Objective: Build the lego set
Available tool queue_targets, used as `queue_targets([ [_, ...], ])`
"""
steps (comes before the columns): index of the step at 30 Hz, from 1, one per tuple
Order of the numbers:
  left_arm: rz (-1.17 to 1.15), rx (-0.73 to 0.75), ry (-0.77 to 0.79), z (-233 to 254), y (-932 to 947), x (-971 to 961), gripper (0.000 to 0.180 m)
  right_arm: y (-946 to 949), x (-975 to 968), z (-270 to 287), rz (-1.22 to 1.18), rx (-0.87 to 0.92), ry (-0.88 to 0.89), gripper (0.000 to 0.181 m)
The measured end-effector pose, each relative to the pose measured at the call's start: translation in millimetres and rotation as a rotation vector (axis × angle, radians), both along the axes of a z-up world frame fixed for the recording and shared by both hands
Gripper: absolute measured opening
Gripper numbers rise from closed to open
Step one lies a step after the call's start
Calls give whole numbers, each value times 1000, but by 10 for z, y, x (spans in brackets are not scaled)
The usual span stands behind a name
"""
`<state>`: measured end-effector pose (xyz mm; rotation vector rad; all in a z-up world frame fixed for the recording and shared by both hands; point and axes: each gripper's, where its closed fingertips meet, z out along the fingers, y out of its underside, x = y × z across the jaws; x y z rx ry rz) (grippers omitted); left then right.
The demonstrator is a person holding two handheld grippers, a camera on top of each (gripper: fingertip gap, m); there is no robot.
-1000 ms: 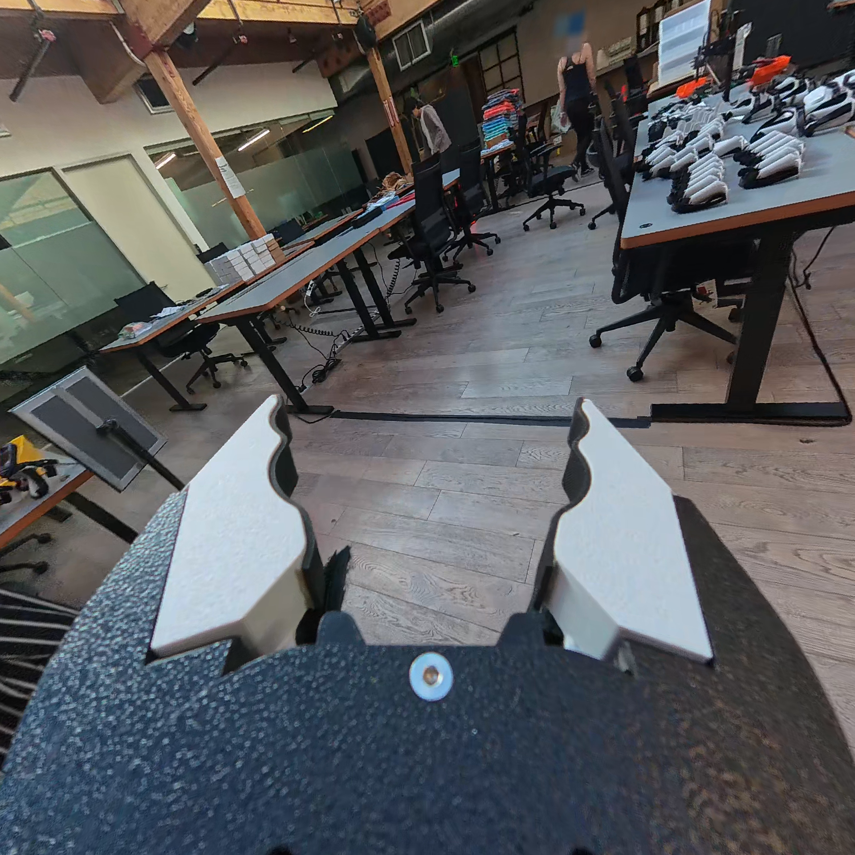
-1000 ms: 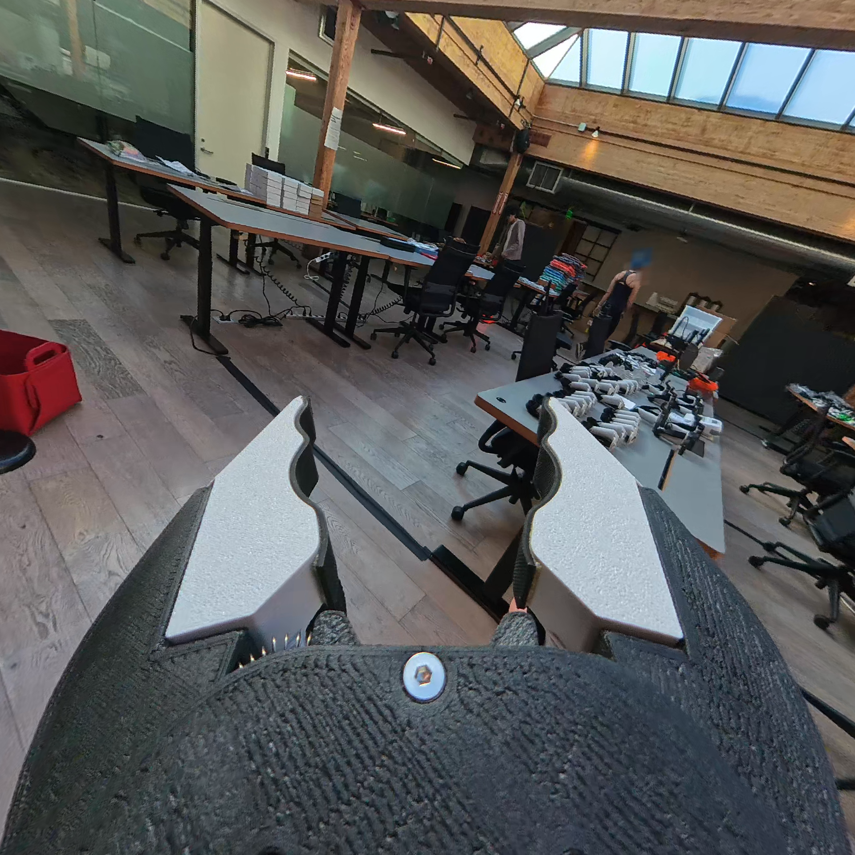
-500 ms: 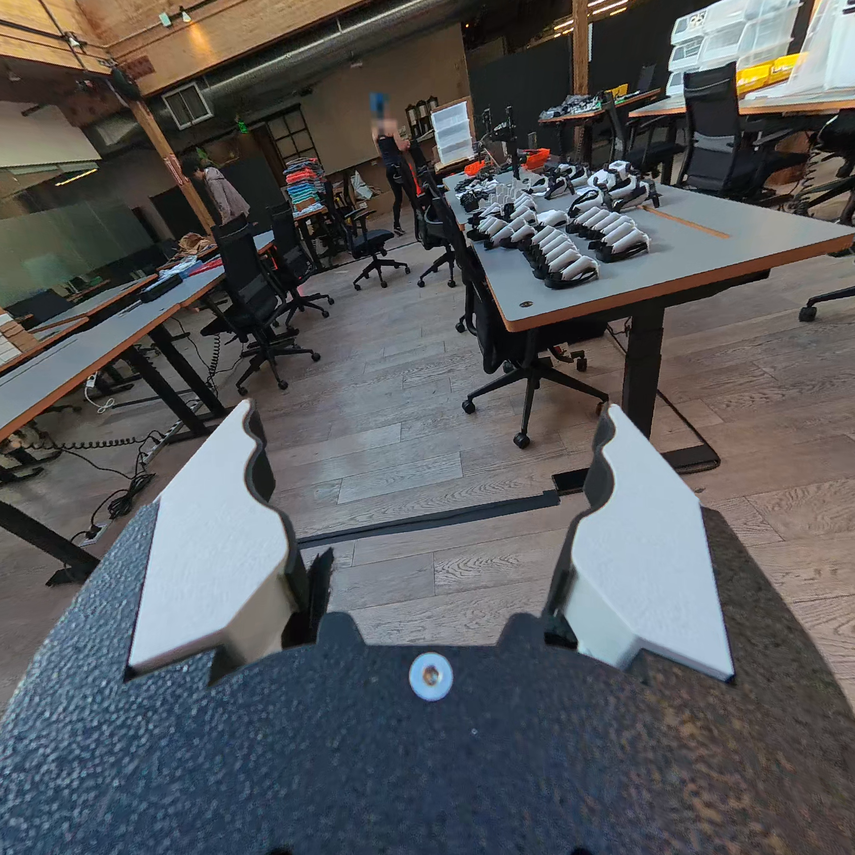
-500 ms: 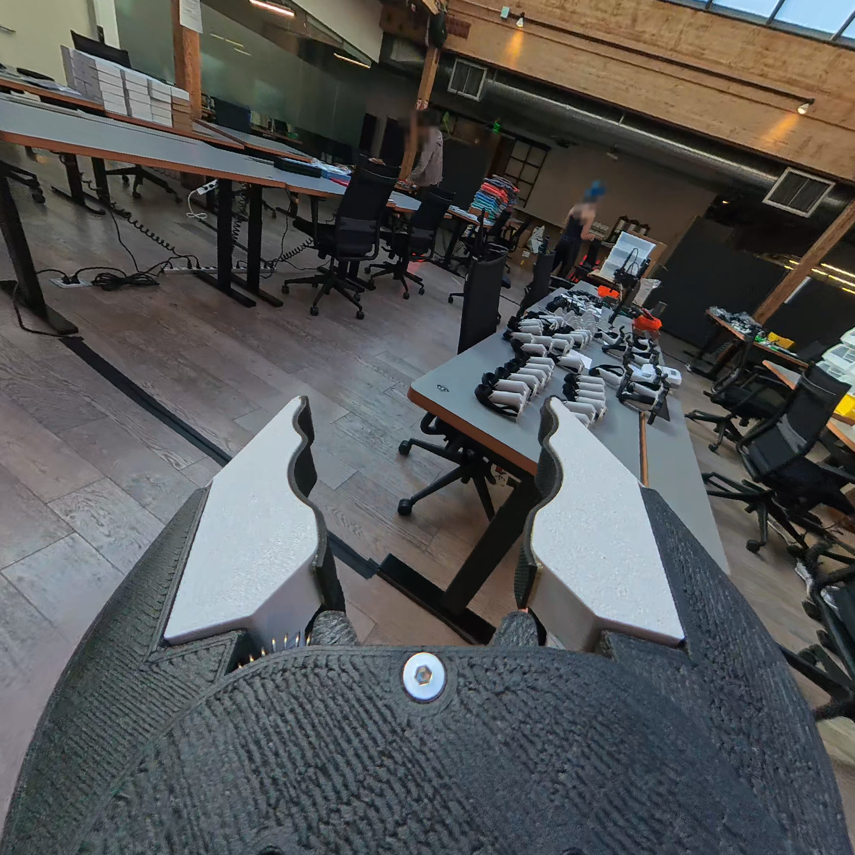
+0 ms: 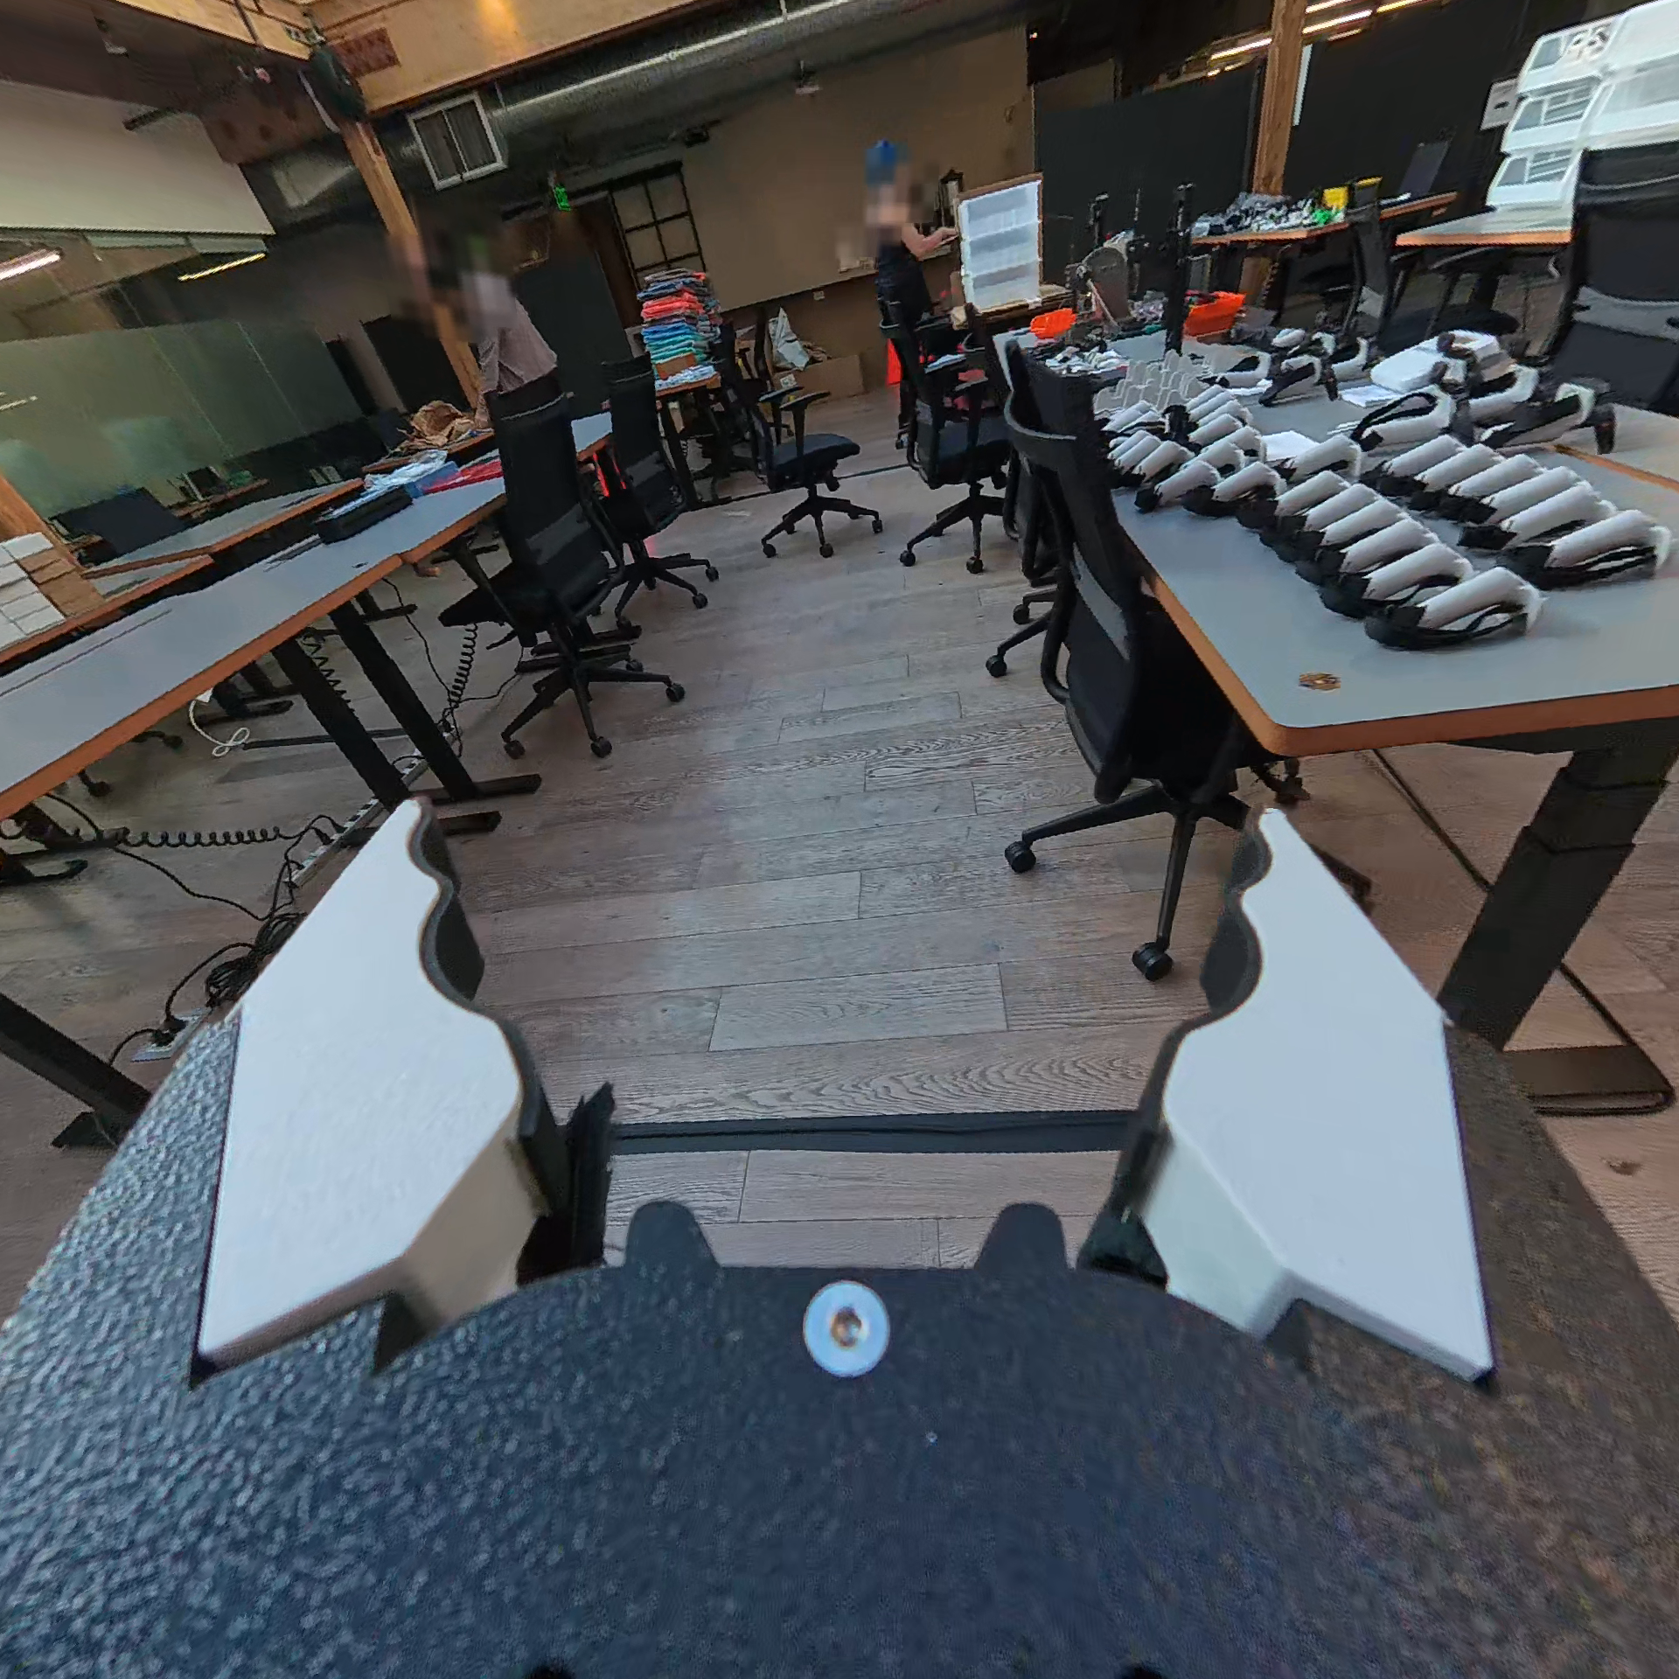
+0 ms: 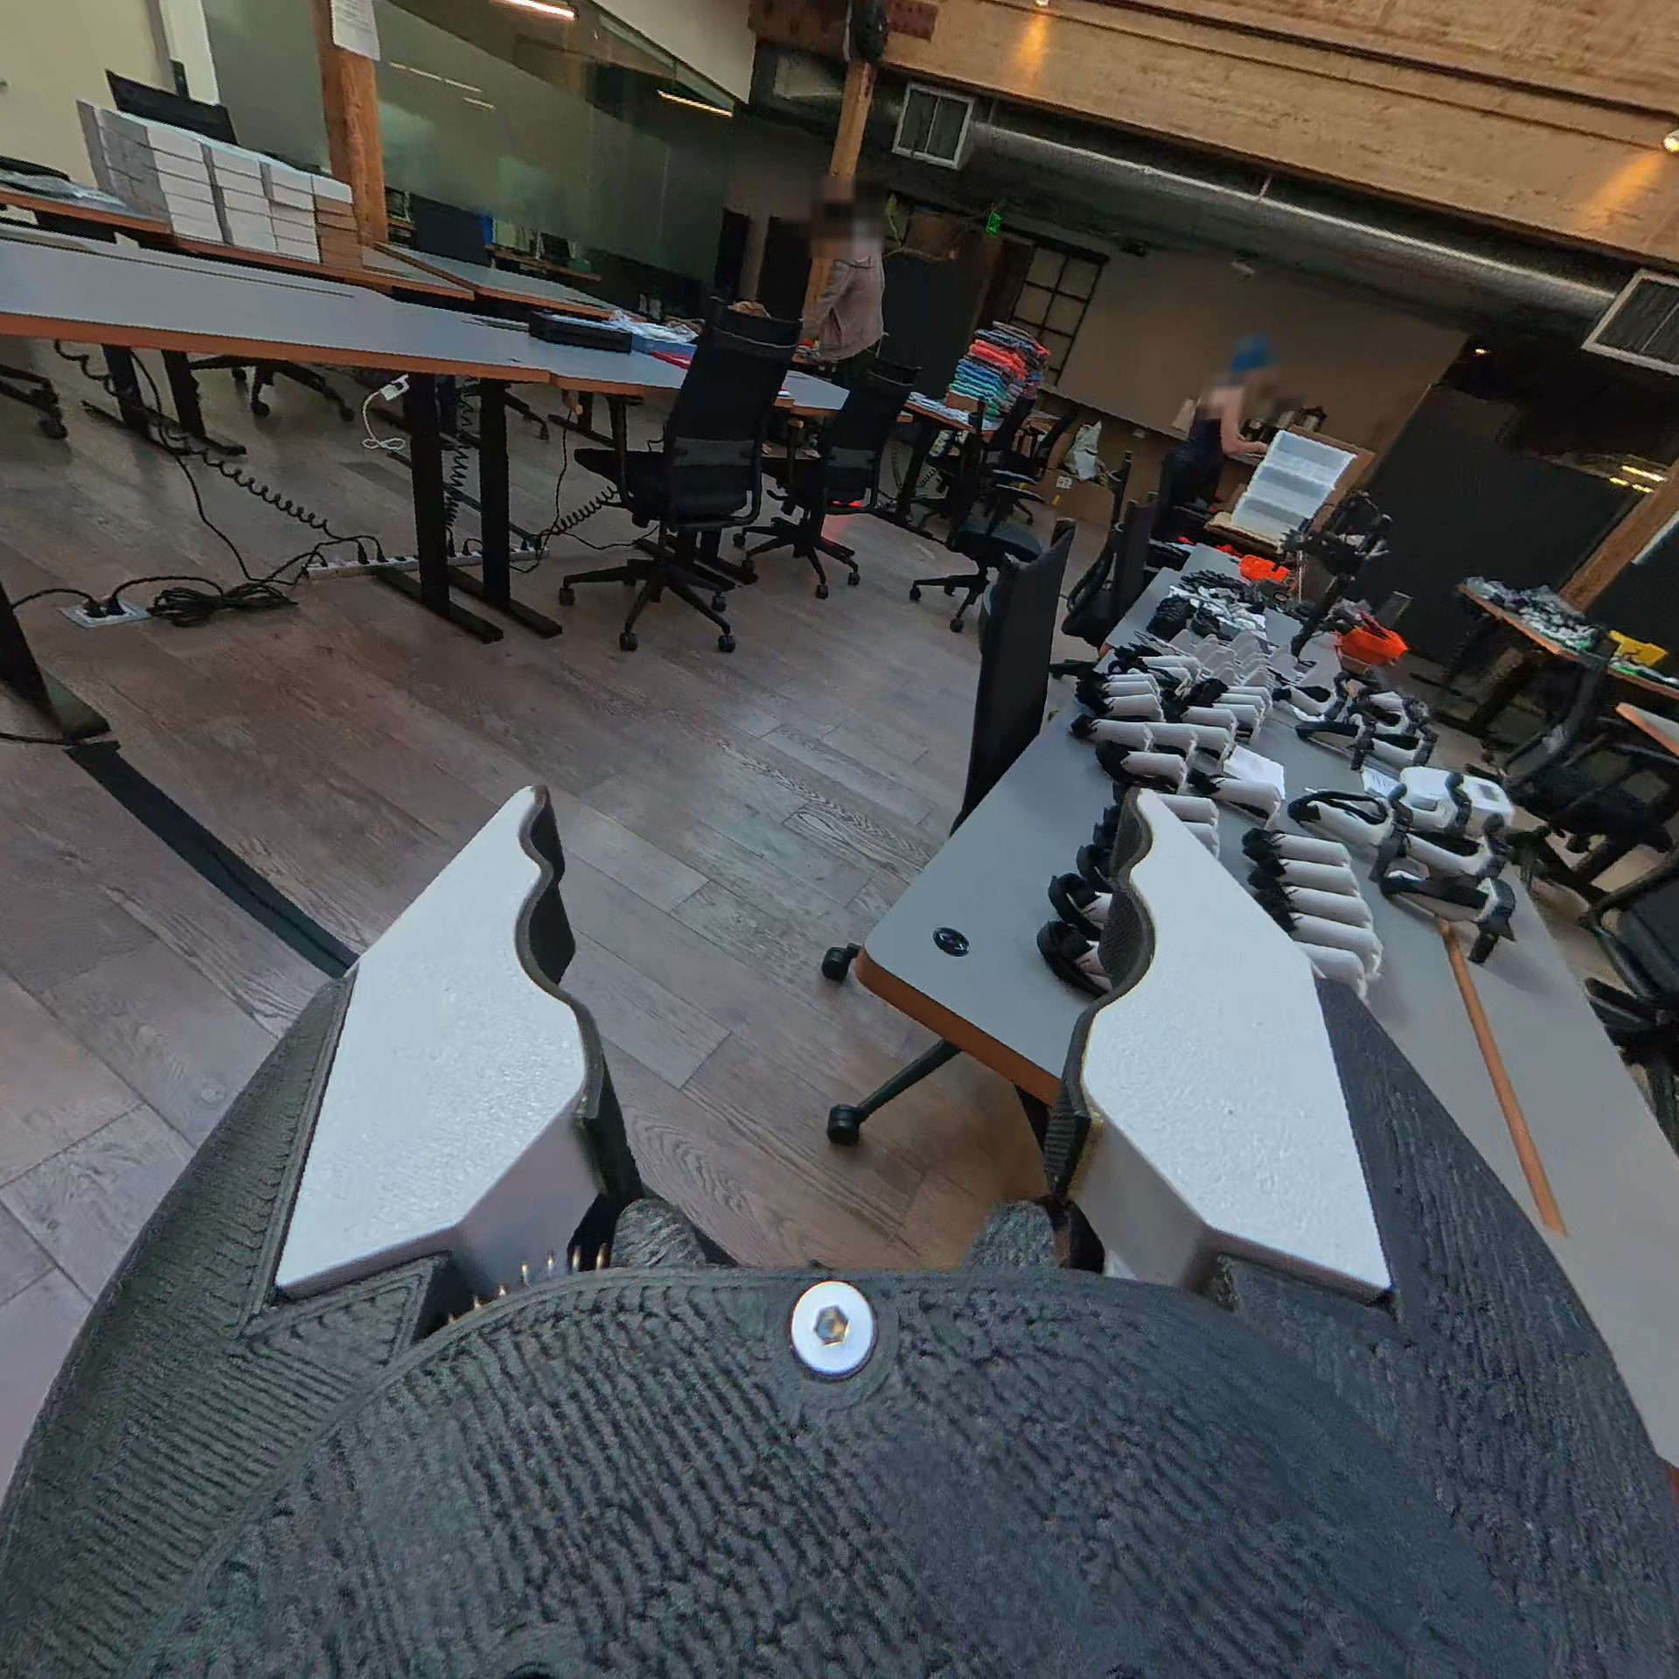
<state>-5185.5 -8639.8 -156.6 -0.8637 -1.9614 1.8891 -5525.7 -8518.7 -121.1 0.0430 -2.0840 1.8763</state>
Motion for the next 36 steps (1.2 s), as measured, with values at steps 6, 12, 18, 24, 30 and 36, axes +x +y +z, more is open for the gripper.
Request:
queue_targets([
  [6, 12, 5, 19, 120, -1341, 283, 159, -1009, 131, 65, -97, -63, -88, 143],
  [12, 7, -46, 13, 384, -2380, 769, 159, -2454, 613, 306, -59, -103, -45, 143],
  [18, 108, 32, 39, 69, -3537, 1456, 159, -4317, 1550, 214, 145, -58, 25, 143],
  [24, 285, -19, 31, 1, -4888, 2261, 159, -6271, 2344, 98, 331, -70, 52, 139],
  [30, 514, 6, 22, 53, -6162, 3309, 159, -8213, 3593, 30, 611, -52, -6, 132],
  [36, 824, 66, 20, -162, -6682, 4877, 159, -9709, 5468, -93, 922, -6, 10, 132],
])
